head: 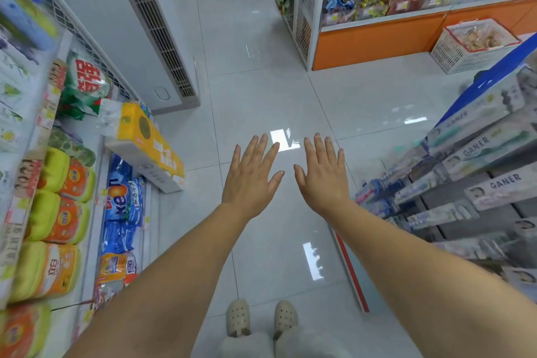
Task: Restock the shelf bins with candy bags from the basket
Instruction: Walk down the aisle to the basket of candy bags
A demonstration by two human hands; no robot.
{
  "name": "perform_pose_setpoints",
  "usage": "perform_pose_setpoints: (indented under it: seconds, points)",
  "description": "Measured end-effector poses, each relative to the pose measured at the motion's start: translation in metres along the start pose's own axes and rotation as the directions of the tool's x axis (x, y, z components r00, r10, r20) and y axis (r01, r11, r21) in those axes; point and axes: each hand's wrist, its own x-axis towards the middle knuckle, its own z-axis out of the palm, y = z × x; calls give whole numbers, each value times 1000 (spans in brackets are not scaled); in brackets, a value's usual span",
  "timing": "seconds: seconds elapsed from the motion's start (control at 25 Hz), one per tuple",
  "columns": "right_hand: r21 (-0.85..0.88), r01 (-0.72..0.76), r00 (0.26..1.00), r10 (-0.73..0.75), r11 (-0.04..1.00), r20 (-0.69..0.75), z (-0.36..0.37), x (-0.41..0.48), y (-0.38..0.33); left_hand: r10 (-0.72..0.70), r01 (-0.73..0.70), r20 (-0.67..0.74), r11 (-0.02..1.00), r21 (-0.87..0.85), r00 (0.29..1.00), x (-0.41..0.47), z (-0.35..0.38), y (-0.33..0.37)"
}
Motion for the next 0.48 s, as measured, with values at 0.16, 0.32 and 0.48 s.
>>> perform_pose_setpoints:
  seconds: [0.16,0.32,0.48]
  points:
    - [-16,-12,1000,12,1000,21,1,7,8,-9,9,13,999,32,1000,11,4,3]
    - [-46,-32,999,33,998,31,-4,29,19,-10,9,12,999,45,1000,37,0,-3]
    - [-59,-75,996,77,995,33,-6,58,29,8,-8,16,1000,28,1000,70,0,-14]
